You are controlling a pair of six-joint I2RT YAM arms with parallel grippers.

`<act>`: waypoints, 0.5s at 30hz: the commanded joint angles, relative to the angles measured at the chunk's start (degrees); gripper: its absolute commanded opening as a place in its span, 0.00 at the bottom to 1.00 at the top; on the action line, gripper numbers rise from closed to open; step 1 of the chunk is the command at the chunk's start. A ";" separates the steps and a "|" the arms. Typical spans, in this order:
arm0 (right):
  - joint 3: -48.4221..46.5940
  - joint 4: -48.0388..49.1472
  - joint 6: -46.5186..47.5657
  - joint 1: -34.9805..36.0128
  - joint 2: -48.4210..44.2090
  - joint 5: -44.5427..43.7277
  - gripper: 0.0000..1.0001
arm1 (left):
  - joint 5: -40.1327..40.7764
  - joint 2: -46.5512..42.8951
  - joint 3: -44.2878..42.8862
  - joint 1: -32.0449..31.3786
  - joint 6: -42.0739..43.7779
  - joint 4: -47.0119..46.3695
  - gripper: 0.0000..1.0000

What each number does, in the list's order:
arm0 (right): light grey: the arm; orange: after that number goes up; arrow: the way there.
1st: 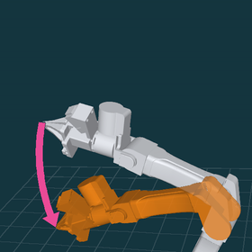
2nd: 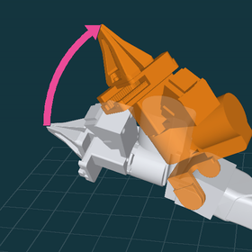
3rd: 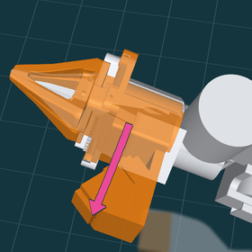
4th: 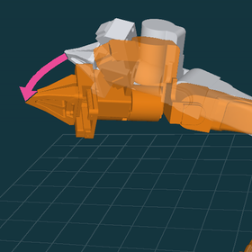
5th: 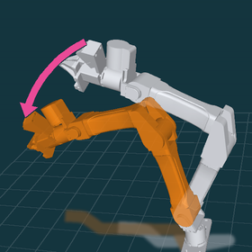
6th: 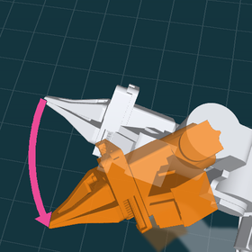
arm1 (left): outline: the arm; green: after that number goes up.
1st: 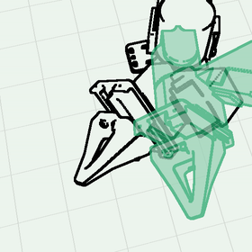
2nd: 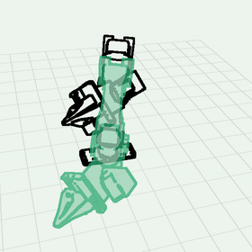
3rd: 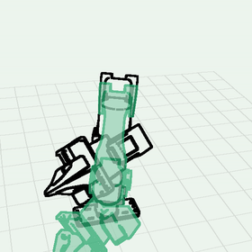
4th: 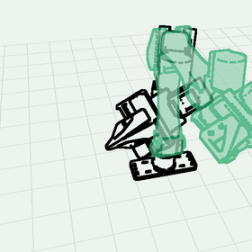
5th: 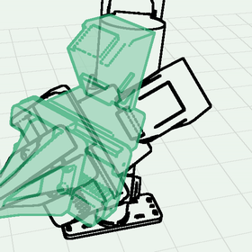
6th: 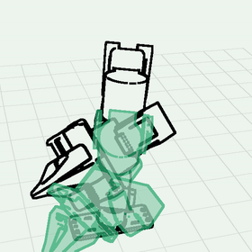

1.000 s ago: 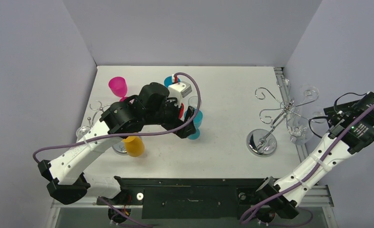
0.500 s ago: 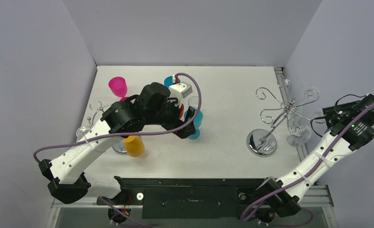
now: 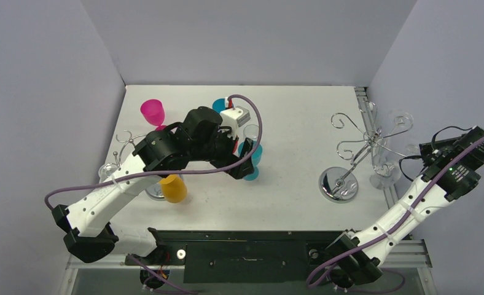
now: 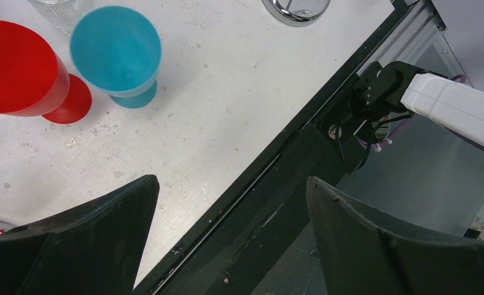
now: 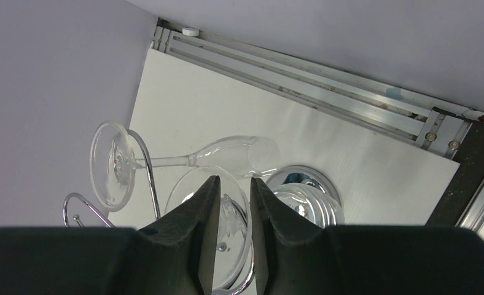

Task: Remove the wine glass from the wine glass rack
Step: Pick up the wine glass from the wine rack.

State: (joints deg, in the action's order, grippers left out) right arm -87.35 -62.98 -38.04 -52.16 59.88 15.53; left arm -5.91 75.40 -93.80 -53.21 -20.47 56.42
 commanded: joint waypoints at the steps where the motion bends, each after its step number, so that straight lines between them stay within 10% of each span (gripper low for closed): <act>1: 0.92 0.51 0.52 -0.59 -0.47 -0.43 0.18 | -0.43 0.06 -2.23 -0.27 0.52 -0.88 0.87; 15: 0.60 0.27 0.36 -0.66 -1.30 -0.57 0.00 | -0.33 0.43 -2.52 -0.26 0.59 -0.84 0.87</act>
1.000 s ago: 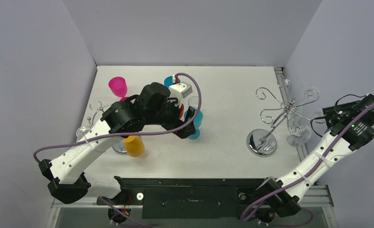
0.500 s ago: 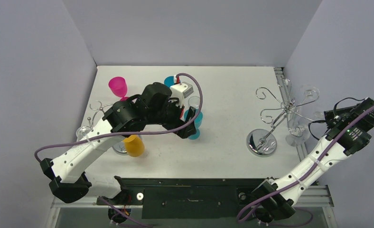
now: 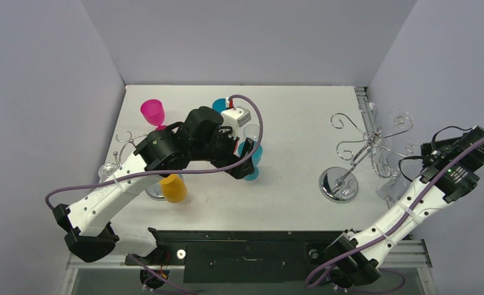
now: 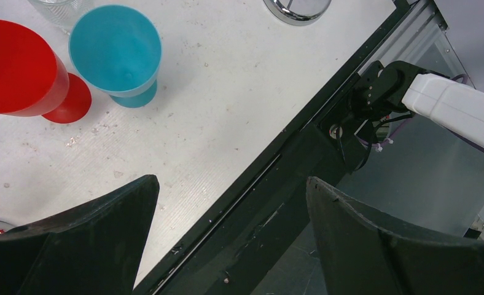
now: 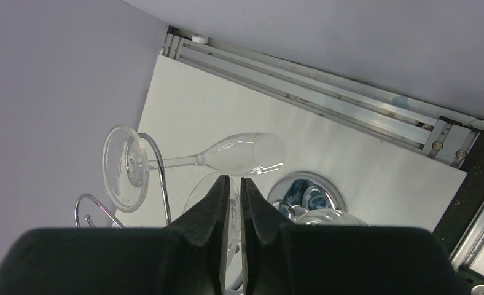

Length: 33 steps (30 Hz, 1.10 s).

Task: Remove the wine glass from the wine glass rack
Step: Pick up the wine glass from the wine rack.

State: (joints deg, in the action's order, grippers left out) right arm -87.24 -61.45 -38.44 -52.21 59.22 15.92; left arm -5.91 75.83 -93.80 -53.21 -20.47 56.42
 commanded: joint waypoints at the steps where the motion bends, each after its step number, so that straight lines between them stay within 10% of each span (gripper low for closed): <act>1: 0.49 -1.25 0.65 -0.62 -0.75 -1.02 0.00 | -0.37 -0.03 -2.53 -0.23 0.60 -0.87 0.87; 33: 4.25 3.46 -3.76 -2.98 -7.90 -2.08 0.00 | -0.16 0.15 -1.92 -0.27 0.78 -1.27 0.87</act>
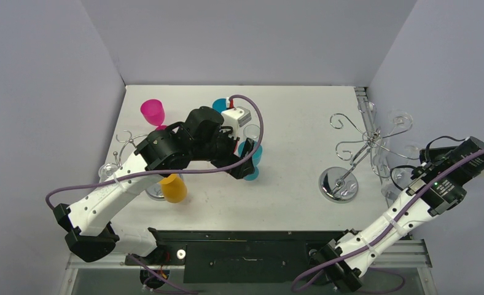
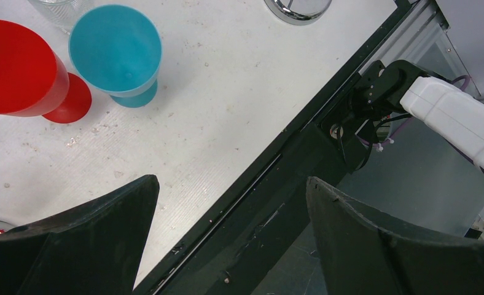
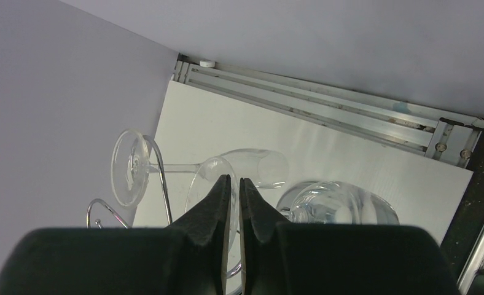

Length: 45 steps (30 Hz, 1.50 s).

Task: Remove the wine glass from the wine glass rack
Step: Pick up the wine glass from the wine rack.

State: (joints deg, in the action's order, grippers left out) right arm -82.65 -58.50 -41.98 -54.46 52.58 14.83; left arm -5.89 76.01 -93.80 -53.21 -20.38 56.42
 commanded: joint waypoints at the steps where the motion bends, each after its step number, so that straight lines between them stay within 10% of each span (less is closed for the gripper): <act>1: -0.48 0.37 -0.26 -0.78 -1.34 -0.91 0.00 | -0.18 -0.10 -1.92 -0.25 0.69 -1.20 0.87; 45: 1.75 -1.73 -1.08 -1.00 2.19 9.83 0.07 | -0.28 -2.01 -0.59 -0.31 0.61 -1.52 0.87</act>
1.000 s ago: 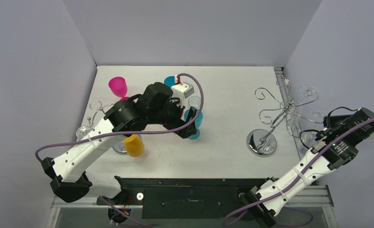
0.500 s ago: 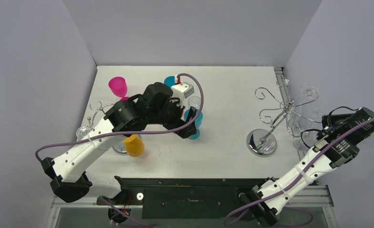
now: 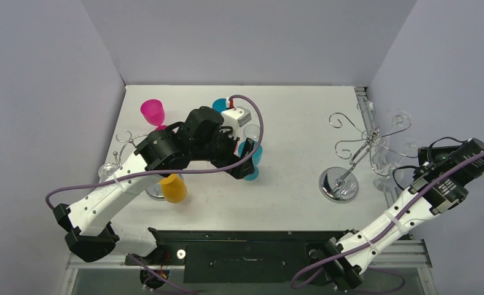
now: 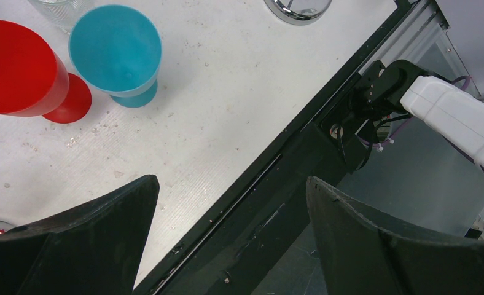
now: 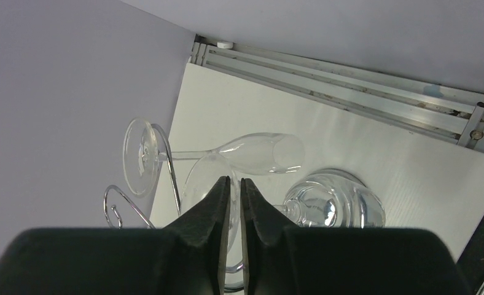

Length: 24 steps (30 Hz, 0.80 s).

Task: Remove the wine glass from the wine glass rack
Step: Pick up the wine glass from the wine rack.

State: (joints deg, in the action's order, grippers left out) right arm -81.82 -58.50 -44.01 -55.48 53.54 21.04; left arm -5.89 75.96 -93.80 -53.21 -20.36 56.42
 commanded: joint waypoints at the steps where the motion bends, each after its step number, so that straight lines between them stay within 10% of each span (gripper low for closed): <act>1: 0.86 -1.67 0.88 0.02 1.31 3.94 0.09 | -0.27 -2.01 -0.59 -0.31 0.58 -1.50 0.88; 24: -1.84 -2.66 -0.02 0.02 2.12 6.34 0.19 | -0.48 -2.36 -0.25 -0.26 0.43 -1.89 0.87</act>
State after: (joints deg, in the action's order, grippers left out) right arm -81.95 -57.58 -43.86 -55.57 55.31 23.53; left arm -5.91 75.31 -93.78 -53.21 -20.36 56.38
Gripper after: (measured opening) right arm 0.181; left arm 0.876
